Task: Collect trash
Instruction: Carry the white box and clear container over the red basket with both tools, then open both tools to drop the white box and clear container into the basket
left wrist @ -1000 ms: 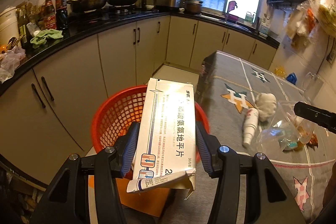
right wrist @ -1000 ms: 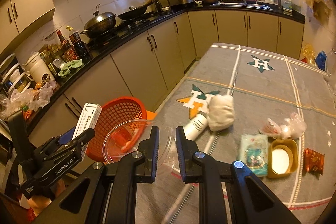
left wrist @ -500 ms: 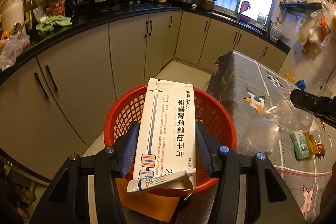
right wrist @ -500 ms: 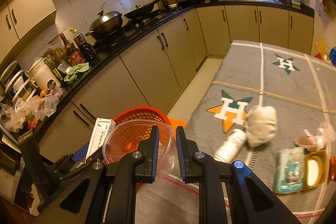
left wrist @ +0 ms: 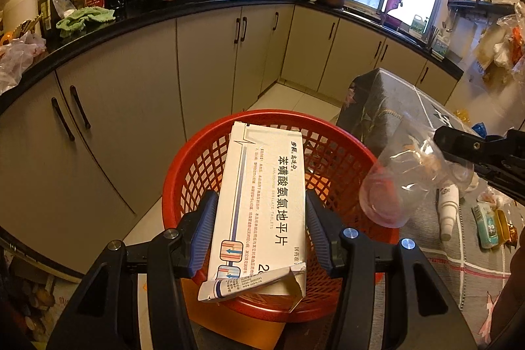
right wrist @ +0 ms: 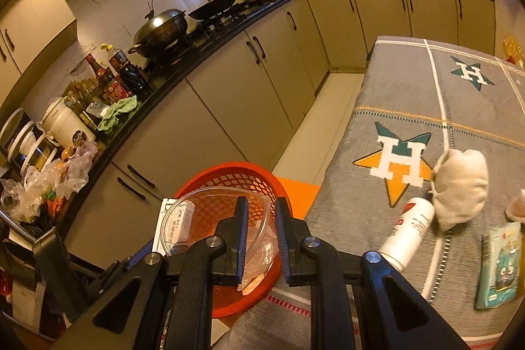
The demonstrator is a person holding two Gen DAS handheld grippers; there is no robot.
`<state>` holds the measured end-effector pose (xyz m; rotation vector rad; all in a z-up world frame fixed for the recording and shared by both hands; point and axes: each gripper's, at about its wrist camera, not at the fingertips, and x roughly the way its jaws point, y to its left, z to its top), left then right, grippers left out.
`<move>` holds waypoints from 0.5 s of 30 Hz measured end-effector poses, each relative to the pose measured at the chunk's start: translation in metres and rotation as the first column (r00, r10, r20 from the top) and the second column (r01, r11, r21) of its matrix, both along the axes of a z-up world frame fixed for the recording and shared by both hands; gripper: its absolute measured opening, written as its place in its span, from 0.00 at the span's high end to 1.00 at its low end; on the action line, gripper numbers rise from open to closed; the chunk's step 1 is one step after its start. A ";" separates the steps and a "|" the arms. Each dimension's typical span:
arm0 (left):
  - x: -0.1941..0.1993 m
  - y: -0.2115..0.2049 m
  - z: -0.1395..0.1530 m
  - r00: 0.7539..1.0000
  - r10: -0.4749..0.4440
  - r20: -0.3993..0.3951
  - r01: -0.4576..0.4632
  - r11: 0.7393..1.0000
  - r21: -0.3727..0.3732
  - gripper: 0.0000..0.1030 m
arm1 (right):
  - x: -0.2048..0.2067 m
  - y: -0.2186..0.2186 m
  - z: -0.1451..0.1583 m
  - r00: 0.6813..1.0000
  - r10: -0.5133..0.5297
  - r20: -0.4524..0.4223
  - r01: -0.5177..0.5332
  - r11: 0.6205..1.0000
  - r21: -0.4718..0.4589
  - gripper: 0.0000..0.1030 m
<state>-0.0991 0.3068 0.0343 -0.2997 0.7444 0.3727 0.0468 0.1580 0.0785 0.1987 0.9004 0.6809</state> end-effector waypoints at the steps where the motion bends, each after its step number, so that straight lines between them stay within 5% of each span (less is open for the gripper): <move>1: 0.001 0.001 -0.001 1.000 0.000 -0.002 0.000 1.000 0.000 0.49 | 0.001 0.002 -0.002 1.000 0.000 -0.003 0.000 1.000 -0.004 0.82; 15: 0.000 0.001 -0.006 1.000 0.006 -0.010 -0.006 1.000 -0.001 0.42 | -0.003 0.004 -0.007 0.999 0.028 0.023 -0.027 0.999 -0.029 0.74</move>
